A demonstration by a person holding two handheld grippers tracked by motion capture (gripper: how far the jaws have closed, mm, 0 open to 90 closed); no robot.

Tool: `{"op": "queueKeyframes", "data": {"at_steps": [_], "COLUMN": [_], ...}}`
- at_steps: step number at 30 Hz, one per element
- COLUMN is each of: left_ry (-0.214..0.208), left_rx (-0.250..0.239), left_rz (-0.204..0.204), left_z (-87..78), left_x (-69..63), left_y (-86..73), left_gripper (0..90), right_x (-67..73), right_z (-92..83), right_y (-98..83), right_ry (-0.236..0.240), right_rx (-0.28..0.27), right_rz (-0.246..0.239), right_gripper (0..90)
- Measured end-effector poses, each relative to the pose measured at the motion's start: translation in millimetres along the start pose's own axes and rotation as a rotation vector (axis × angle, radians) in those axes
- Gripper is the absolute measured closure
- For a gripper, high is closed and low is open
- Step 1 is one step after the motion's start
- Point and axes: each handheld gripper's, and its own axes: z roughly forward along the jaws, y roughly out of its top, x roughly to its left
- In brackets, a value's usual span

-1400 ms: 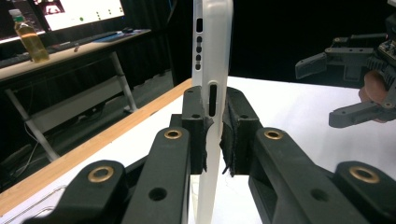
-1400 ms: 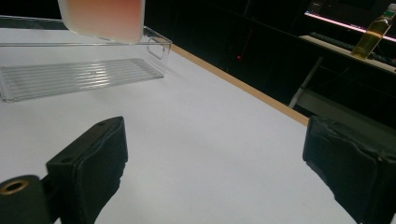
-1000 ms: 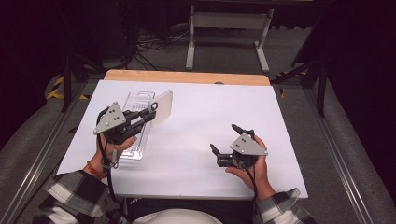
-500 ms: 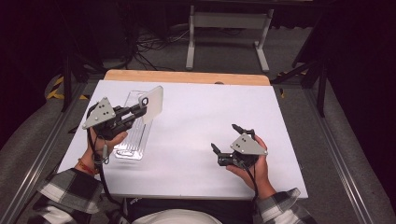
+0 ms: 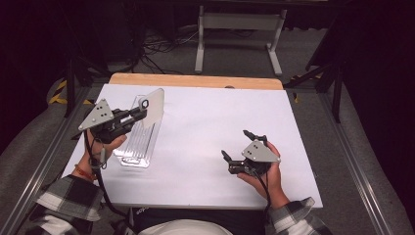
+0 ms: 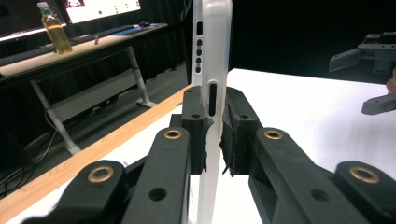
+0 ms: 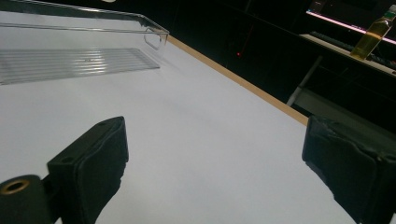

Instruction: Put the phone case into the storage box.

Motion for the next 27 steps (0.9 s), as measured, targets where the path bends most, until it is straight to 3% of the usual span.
{"op": "queueKeyframes", "data": {"at_steps": [27], "left_ry": [0.036], "left_rx": [0.052], "left_rz": [-0.042], "left_z": [5.8], "left_x": [27.1], "left_y": [-19.0], "left_gripper": [80.8], "right_x": [0.3], "right_z": [1.3], "right_y": [-0.8], "right_ry": [0.004], "right_rx": [0.006], "right_rz": [-0.003], "right_gripper": [7.8]}}
